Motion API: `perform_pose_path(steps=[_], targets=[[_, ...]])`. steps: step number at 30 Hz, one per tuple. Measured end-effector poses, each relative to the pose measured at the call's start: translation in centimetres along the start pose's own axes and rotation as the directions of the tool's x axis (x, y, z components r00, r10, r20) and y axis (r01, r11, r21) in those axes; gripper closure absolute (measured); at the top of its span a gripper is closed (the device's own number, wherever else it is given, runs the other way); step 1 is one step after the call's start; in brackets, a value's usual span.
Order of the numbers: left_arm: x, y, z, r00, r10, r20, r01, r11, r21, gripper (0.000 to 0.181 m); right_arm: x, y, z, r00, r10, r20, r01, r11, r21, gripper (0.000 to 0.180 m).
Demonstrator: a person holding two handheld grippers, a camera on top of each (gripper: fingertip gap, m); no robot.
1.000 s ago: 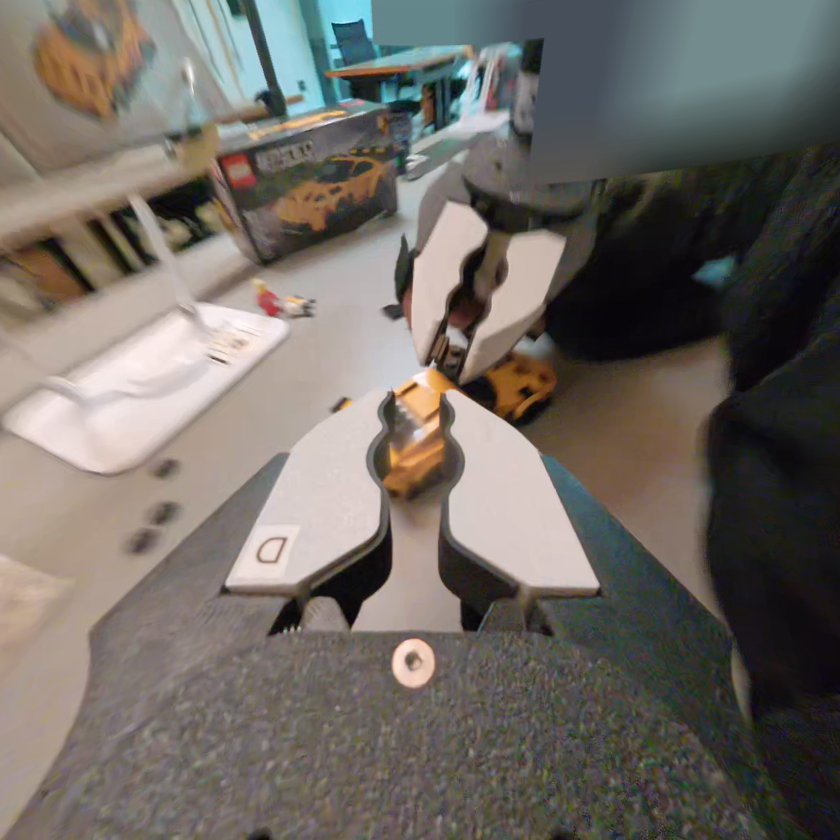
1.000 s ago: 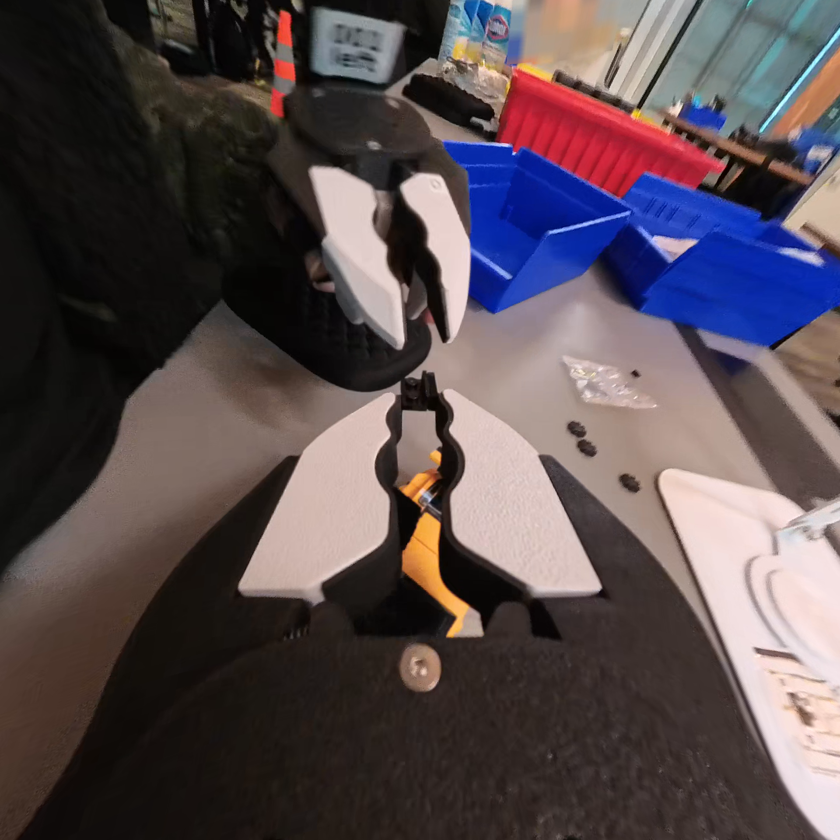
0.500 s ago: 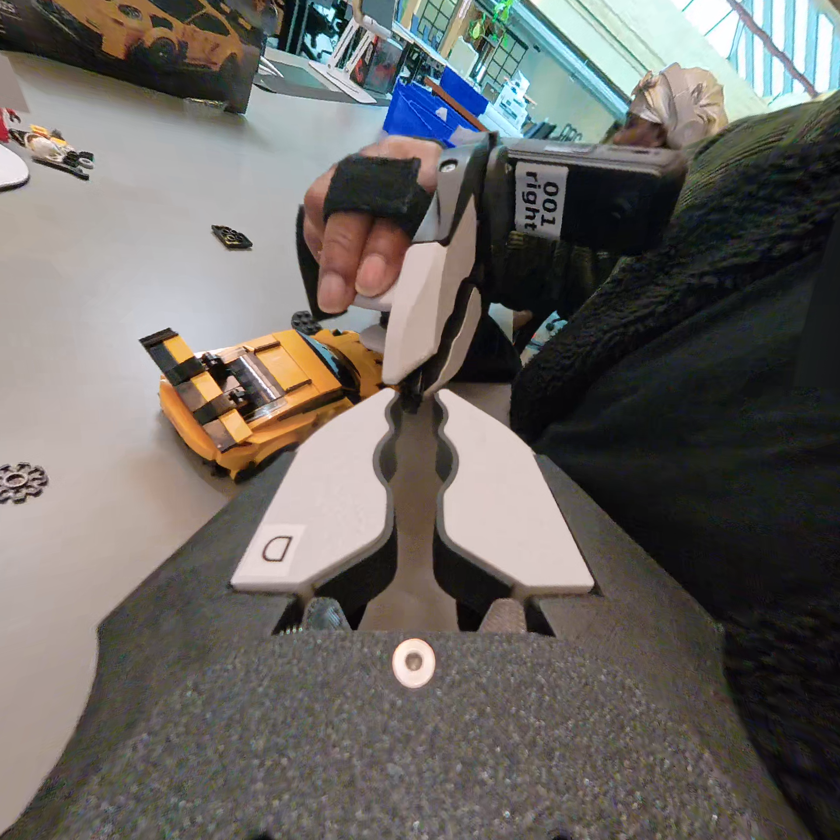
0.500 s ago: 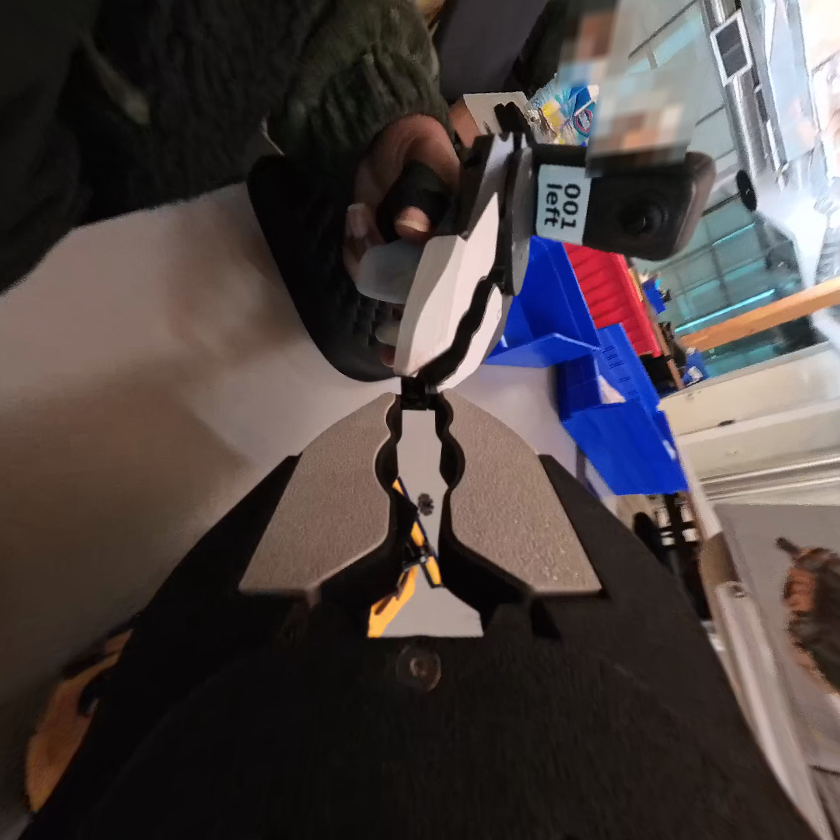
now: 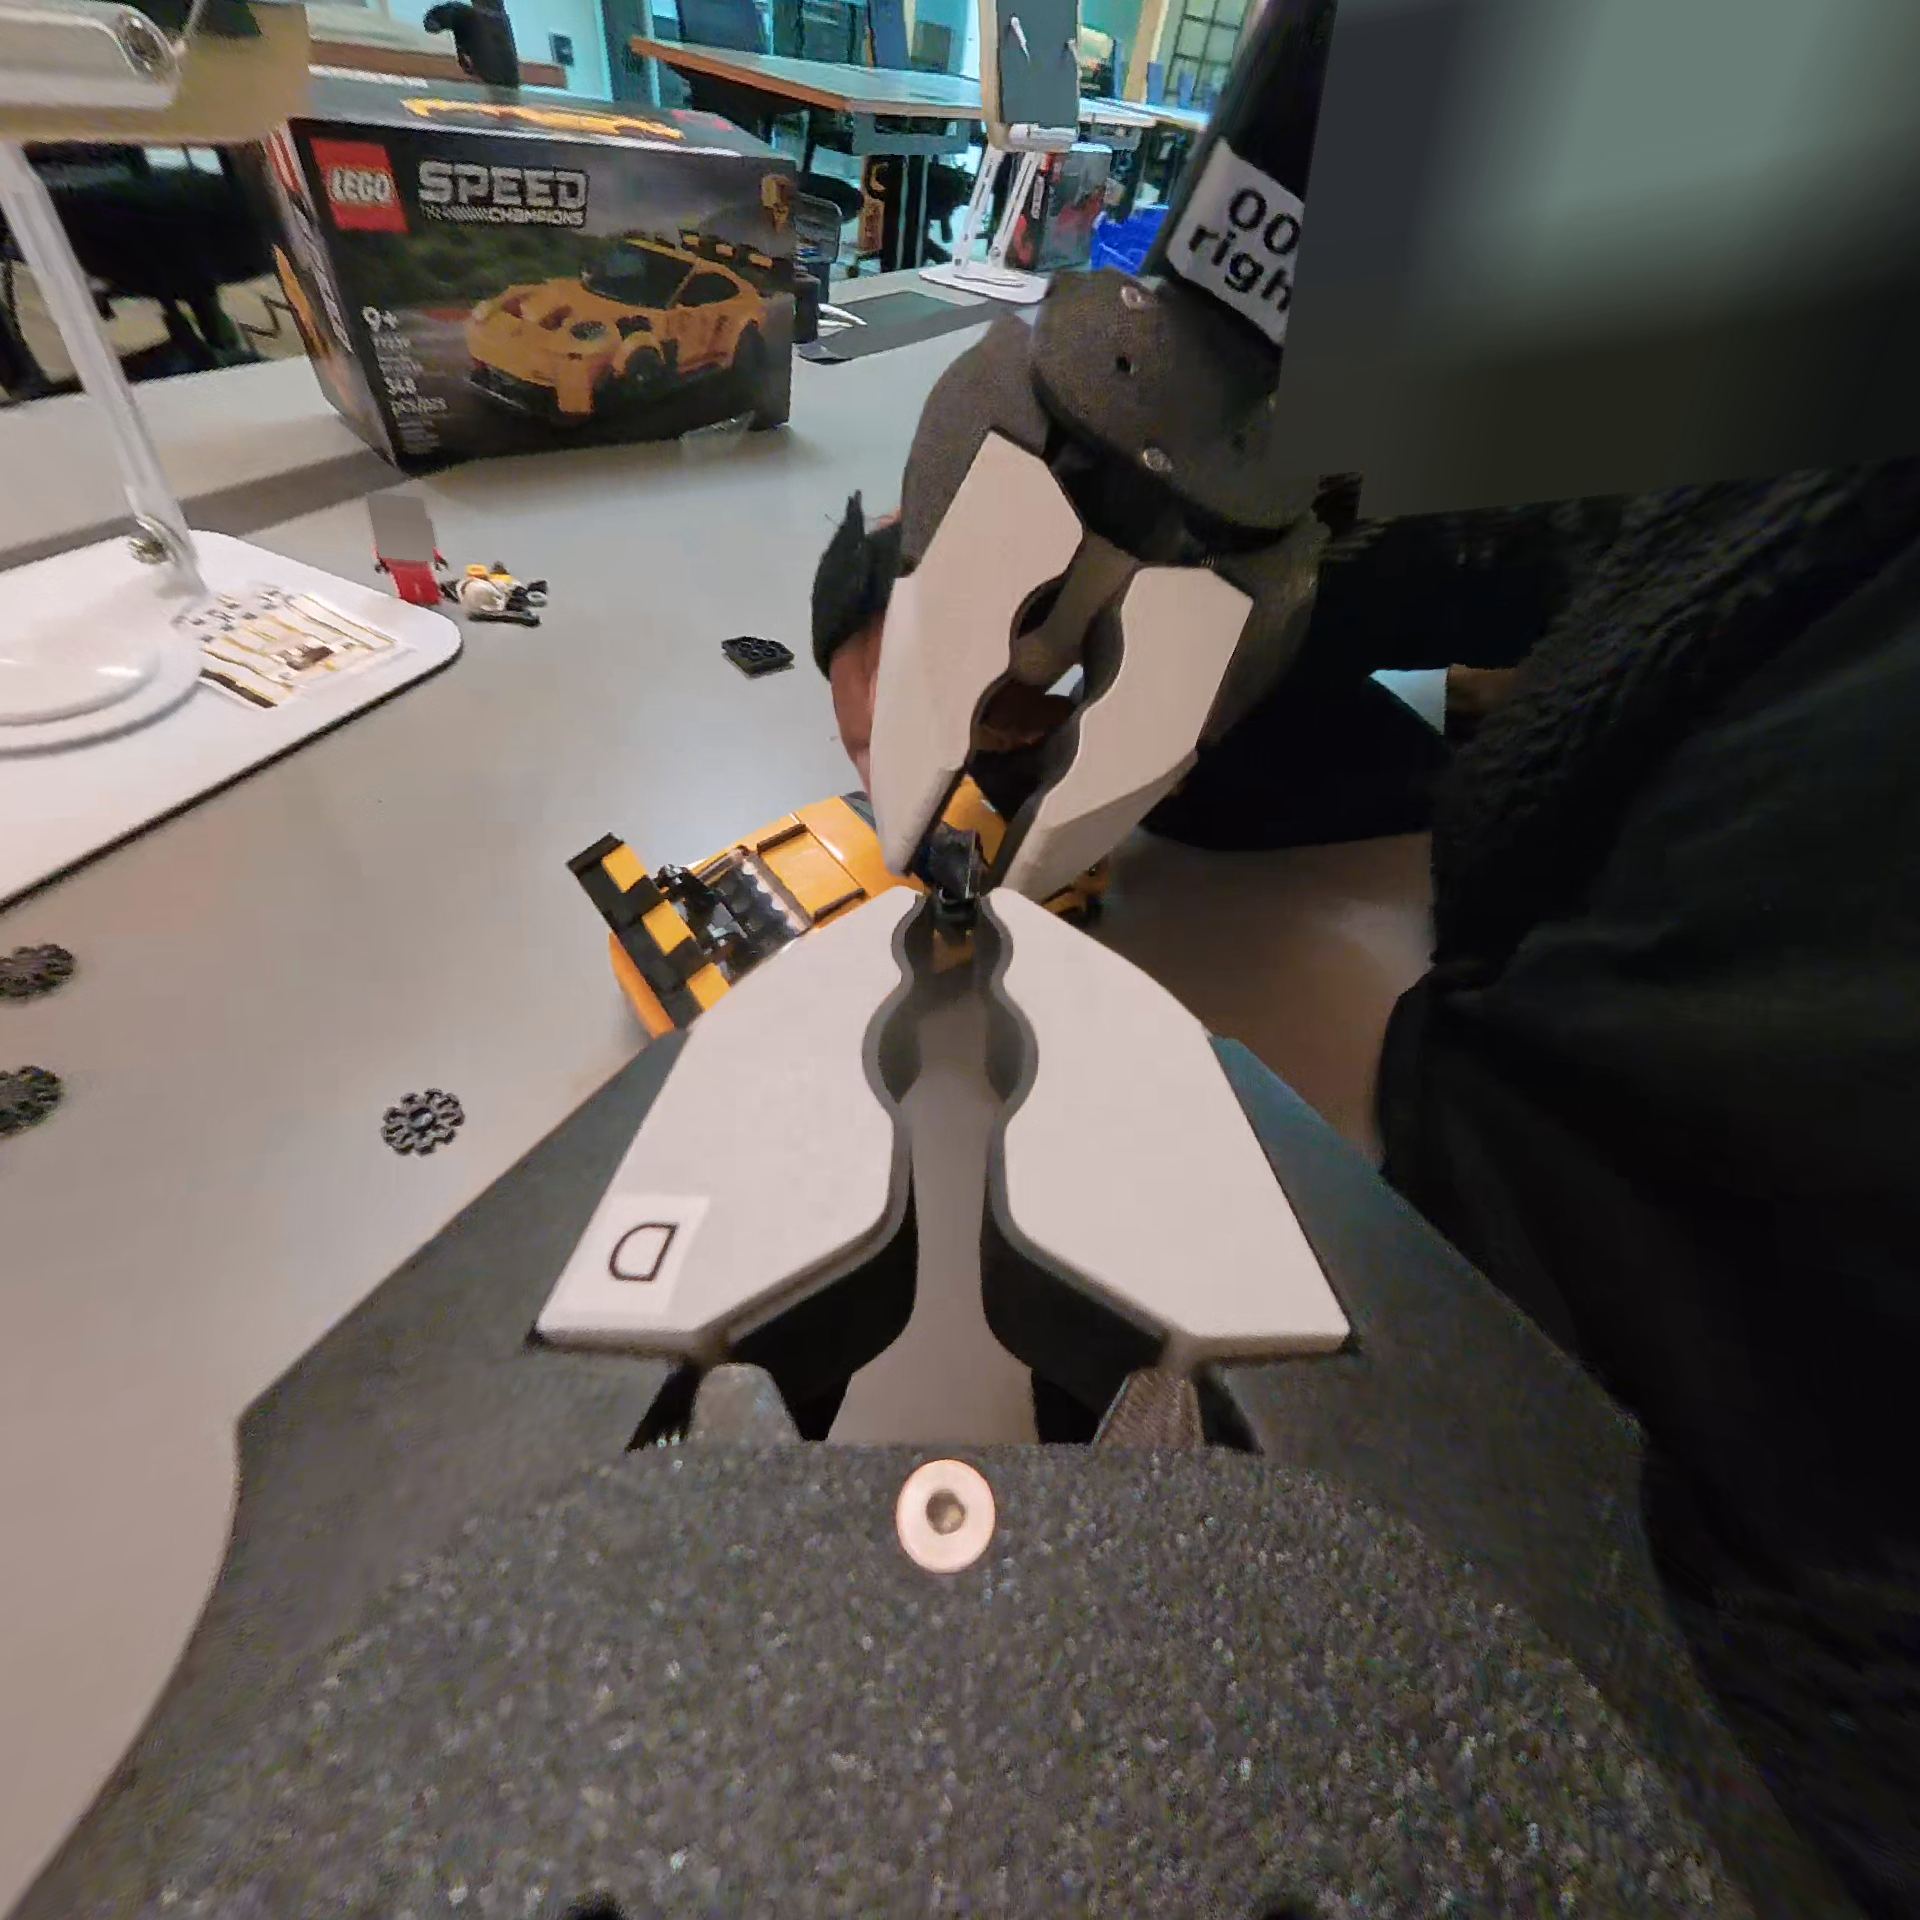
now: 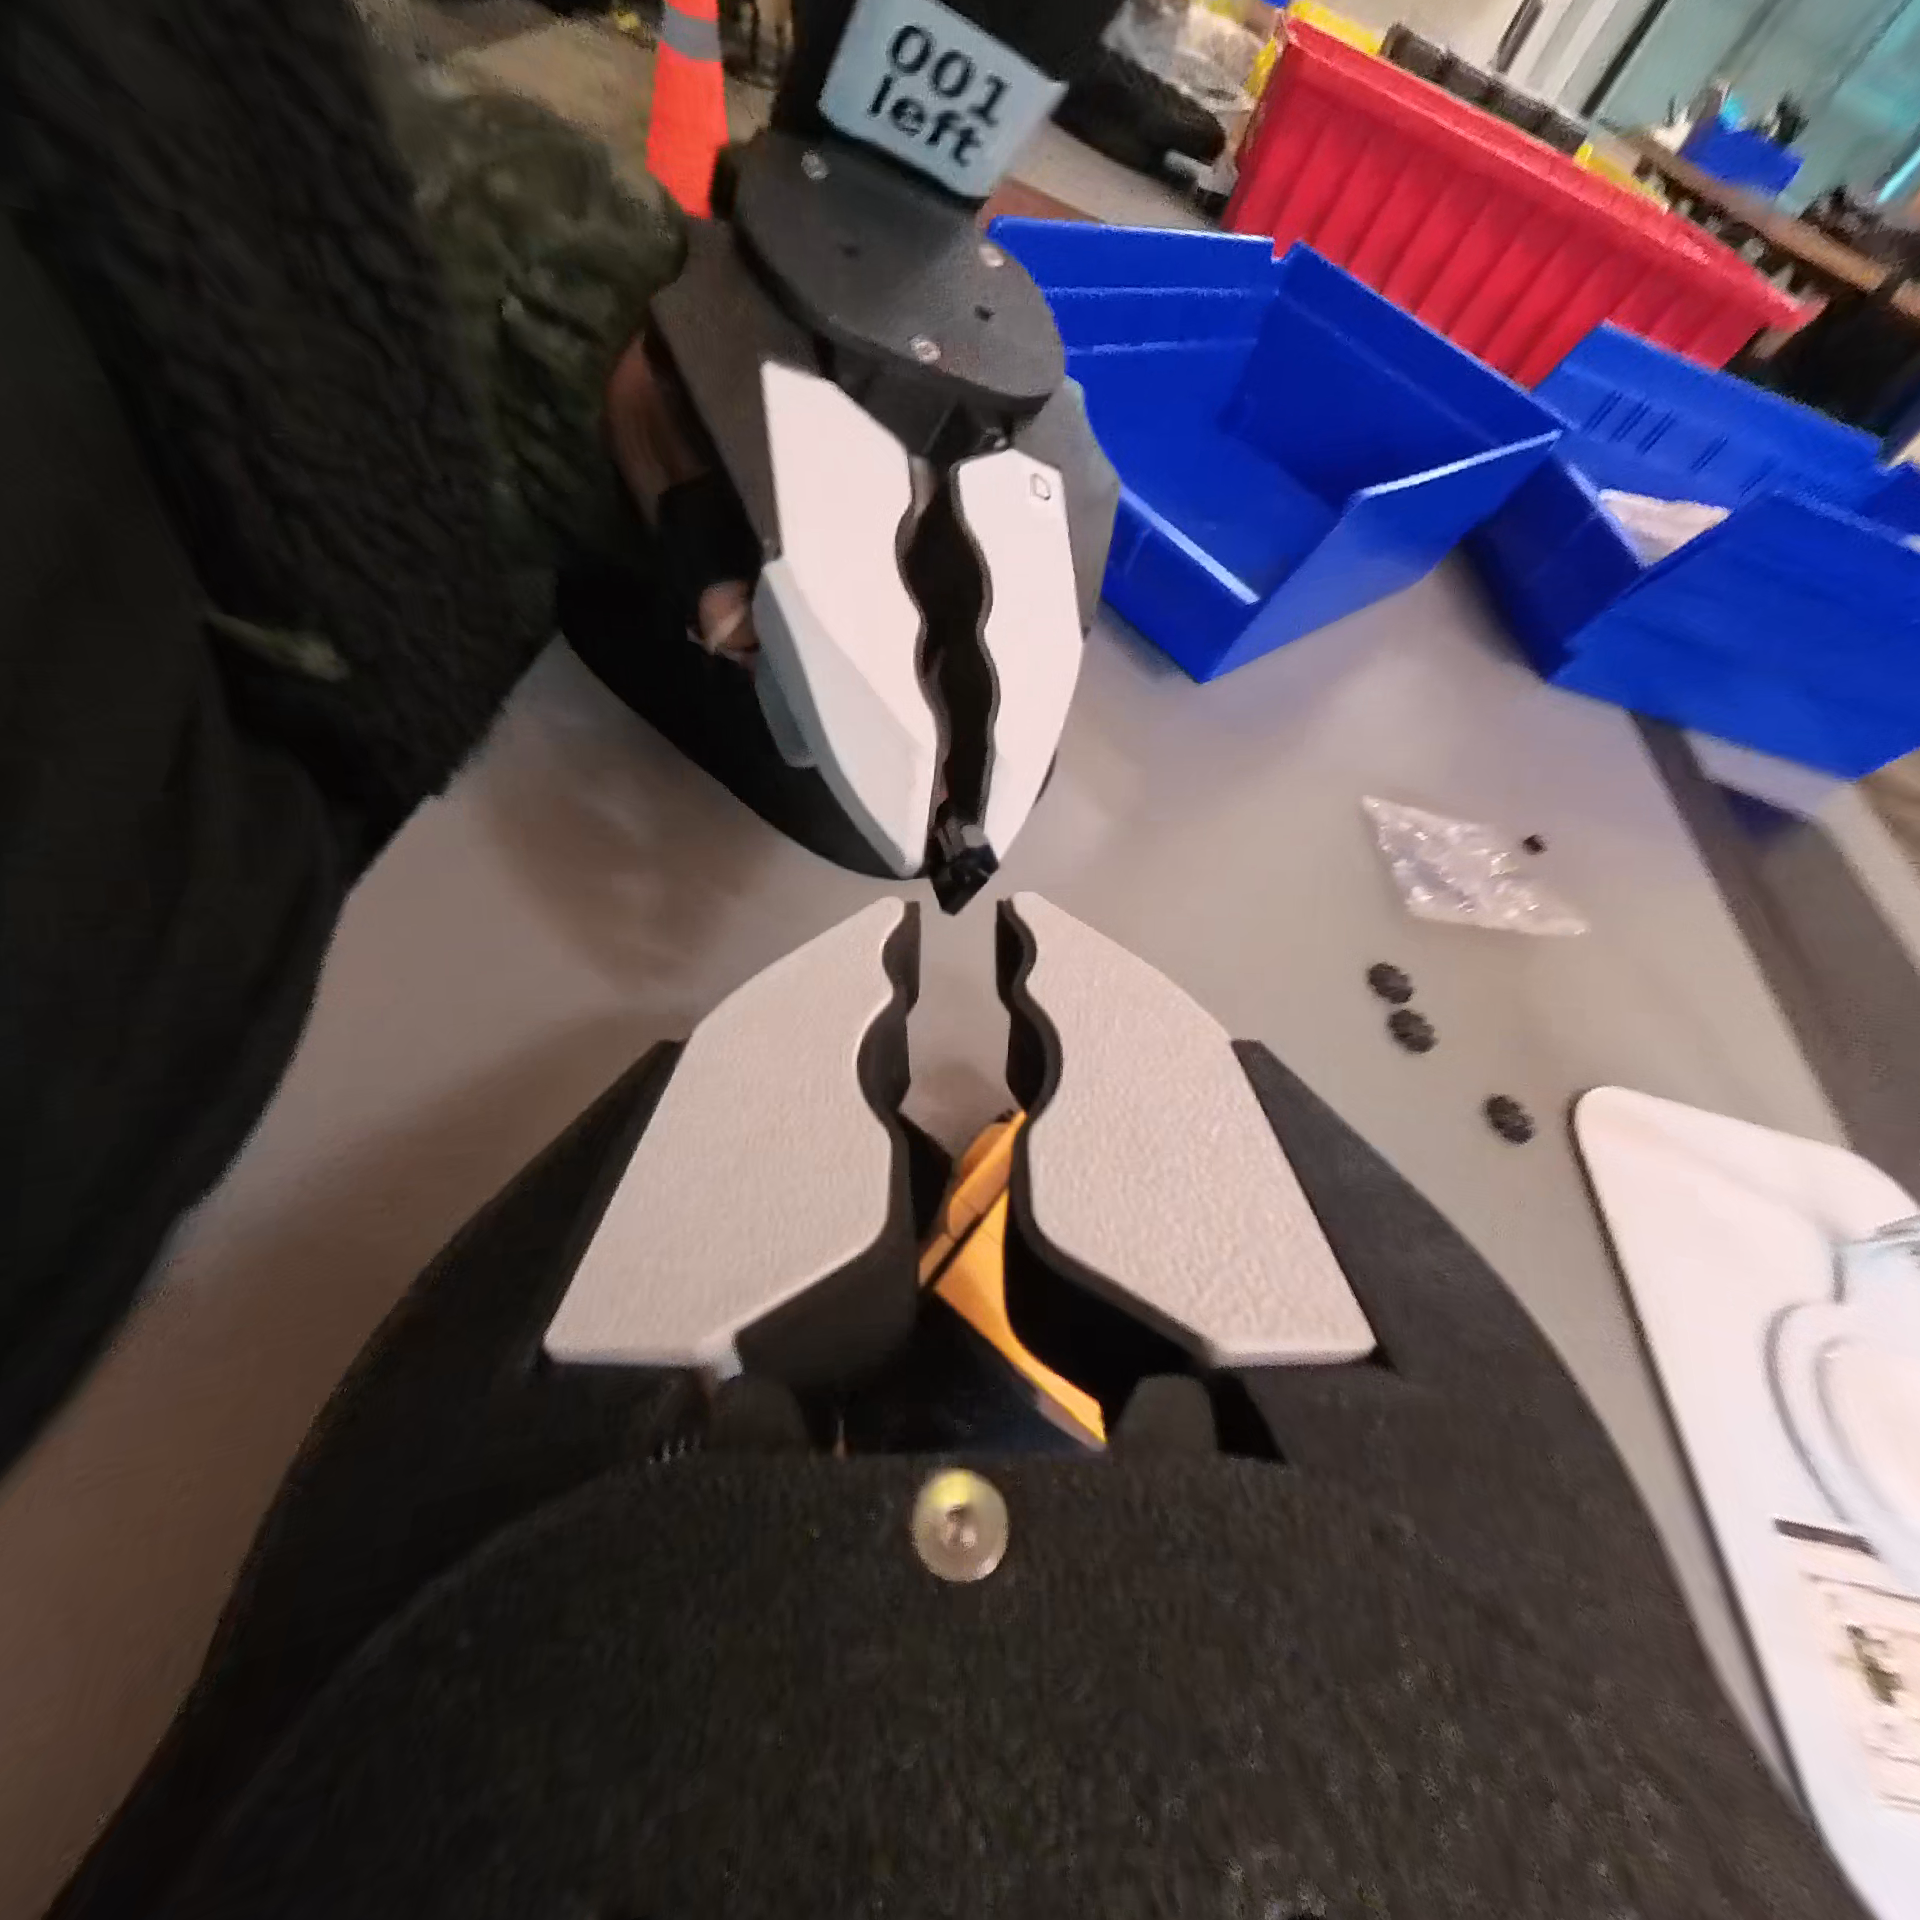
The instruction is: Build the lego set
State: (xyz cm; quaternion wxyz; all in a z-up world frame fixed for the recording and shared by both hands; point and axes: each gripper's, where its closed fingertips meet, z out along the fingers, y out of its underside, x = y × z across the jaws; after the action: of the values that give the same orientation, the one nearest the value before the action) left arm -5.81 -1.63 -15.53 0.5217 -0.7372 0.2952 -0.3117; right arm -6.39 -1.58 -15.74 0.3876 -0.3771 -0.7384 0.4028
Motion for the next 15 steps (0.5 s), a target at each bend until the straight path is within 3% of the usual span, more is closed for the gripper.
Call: perform_pose_path(steps=[4,9,12,15], targets=[[0.3,-0.2,0.0,0.999,0.045,0.013,-0.045,0.999,0.021,0.173,-0.3,-0.4,0.1,0.996,0.064,0.06,-0.064,0.998,-0.007,0.173],[0.9,0.2,-0.1,0.999,-0.021,-0.05,0.021,1.0,0.009,0.173,-1.0,-0.4,0.0,0.965,0.135,0.226,-0.128,0.991,-0.045,0.175],[1.2,0.4,-0.4,0.997,0.028,-0.075,-0.029,0.999,-0.016,0.171,-1.3,-0.1,-0.2,0.914,0.182,0.364,-0.148,0.982,-0.12,0.175],[1.4,0.2,-0.9,0.987,0.135,-0.084,-0.137,0.99,-0.021,0.166,-1.7,-0.4,-0.8,0.811,0.261,0.524,-0.185,0.964,-0.193,0.175]])
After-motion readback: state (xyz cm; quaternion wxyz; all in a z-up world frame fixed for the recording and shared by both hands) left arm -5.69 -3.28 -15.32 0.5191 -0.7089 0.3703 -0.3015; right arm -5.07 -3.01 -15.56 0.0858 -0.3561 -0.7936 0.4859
